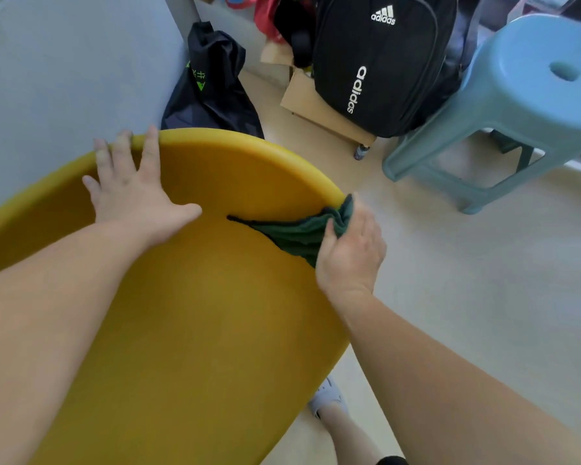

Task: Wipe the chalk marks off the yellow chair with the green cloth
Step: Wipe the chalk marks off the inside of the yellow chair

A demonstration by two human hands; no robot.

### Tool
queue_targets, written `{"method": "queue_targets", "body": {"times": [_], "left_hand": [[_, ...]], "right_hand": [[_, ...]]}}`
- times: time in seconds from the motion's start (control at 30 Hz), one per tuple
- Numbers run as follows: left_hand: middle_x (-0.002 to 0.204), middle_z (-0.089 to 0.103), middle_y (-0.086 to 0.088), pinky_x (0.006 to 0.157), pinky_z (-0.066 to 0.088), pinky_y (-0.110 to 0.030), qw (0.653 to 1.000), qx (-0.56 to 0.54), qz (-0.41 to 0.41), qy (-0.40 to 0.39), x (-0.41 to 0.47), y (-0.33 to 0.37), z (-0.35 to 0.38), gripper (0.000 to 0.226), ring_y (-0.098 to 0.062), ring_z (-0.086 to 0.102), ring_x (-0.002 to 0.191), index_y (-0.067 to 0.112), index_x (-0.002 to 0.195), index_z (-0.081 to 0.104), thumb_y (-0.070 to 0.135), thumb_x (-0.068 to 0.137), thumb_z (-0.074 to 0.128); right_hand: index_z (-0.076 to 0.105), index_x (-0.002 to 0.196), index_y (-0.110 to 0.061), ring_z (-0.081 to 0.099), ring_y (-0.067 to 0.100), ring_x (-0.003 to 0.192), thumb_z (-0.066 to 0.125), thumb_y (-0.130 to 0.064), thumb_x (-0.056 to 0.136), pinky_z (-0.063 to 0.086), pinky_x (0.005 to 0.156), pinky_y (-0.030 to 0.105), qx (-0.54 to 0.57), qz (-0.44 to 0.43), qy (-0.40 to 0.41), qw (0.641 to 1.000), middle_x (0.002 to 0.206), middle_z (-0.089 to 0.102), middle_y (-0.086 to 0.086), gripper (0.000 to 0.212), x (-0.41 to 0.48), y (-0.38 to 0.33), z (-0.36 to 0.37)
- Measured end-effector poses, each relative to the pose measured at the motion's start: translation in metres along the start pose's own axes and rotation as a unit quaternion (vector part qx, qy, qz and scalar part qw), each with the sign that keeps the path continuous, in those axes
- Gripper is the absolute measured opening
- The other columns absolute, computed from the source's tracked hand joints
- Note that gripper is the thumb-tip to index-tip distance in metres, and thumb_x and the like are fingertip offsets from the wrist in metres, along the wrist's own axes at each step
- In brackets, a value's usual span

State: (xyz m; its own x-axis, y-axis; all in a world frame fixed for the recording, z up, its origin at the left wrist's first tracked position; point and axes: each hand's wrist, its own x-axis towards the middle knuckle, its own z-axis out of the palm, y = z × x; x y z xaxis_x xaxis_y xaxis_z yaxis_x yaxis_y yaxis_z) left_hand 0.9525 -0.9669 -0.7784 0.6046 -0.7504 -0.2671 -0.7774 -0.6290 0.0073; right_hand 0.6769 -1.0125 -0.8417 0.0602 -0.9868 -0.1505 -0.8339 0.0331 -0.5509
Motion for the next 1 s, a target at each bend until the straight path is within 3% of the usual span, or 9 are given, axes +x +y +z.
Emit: {"method": "queue_targets", "body": {"times": [0.1,0.23,0.37,0.47,0.6,0.73,1.0], "left_hand": [[0.165,-0.002,-0.003,0.118,0.009,-0.065,1.0,-0.01,-0.004,0.011,-0.001,0.002,0.003,0.122,-0.037,-0.011,0.152,0.035,0.156,-0.009,0.059,0.07,0.074],[0.165,0.0,-0.004,0.117,0.01,-0.068,1.0,-0.008,0.001,0.024,0.003,-0.001,0.007,0.124,-0.038,-0.009,0.152,0.034,0.156,-0.007,0.057,0.068,0.077],[0.165,-0.001,-0.004,0.117,0.007,-0.069,1.0,-0.013,0.009,0.023,0.003,0.0,0.009,0.121,-0.037,-0.01,0.152,0.035,0.155,-0.009,0.06,0.069,0.073],[0.166,-0.001,-0.001,0.118,0.005,-0.067,0.999,-0.044,0.022,0.005,0.003,-0.003,-0.002,0.113,-0.033,-0.01,0.153,0.038,0.156,-0.006,0.059,0.074,0.069],[0.168,0.001,0.003,0.119,0.005,-0.066,0.998,-0.046,0.036,0.016,-0.014,-0.038,-0.011,0.102,-0.025,-0.003,0.155,0.036,0.158,0.001,0.052,0.078,0.062],[0.168,-0.001,-0.003,0.118,0.005,-0.065,0.995,-0.018,-0.082,0.048,-0.071,-0.118,0.002,0.104,-0.027,-0.001,0.155,0.028,0.159,0.007,0.054,0.078,0.067],[0.167,0.008,-0.011,0.117,0.011,-0.066,0.966,0.031,-0.257,-0.019,-0.186,-0.273,0.016,0.106,-0.035,0.01,0.152,0.026,0.159,0.014,0.057,0.076,0.072]], "right_hand": [[0.04,0.149,-0.018,0.048,0.029,0.132,0.037,-0.042,0.101,0.033,0.114,0.051,0.027,0.123,-0.009,0.992,0.143,0.053,0.005,0.054,-0.025,0.033,0.002],[0.033,0.15,-0.01,0.033,0.033,0.144,0.037,-0.046,0.1,0.02,0.121,0.053,0.014,0.126,0.001,0.992,0.152,0.042,0.011,0.061,-0.019,0.022,0.008],[0.027,0.154,-0.015,0.014,0.027,0.153,0.038,-0.044,0.104,0.002,0.126,0.048,-0.04,0.014,-0.001,0.999,0.159,0.031,0.007,0.059,0.01,-0.022,0.007],[0.026,0.155,-0.015,0.018,0.027,0.153,0.036,-0.048,0.103,0.004,0.125,0.053,-0.109,-0.093,0.009,0.99,0.158,0.034,0.004,0.062,0.027,-0.063,0.013],[0.021,0.158,-0.016,0.016,0.026,0.153,0.031,-0.05,0.103,-0.001,0.125,0.054,-0.16,-0.175,0.001,0.971,0.162,0.029,0.003,0.065,0.036,-0.122,0.035],[0.013,0.162,-0.017,0.0,0.025,0.157,0.021,-0.051,0.105,-0.012,0.124,0.053,-0.184,-0.252,-0.041,0.949,0.17,0.012,0.001,0.066,0.03,-0.186,0.07],[0.004,0.163,-0.02,-0.016,0.026,0.156,0.017,-0.052,0.107,-0.019,0.12,0.053,-0.196,-0.418,-0.188,0.867,0.171,-0.002,-0.001,0.066,-0.056,-0.29,0.145]]}}
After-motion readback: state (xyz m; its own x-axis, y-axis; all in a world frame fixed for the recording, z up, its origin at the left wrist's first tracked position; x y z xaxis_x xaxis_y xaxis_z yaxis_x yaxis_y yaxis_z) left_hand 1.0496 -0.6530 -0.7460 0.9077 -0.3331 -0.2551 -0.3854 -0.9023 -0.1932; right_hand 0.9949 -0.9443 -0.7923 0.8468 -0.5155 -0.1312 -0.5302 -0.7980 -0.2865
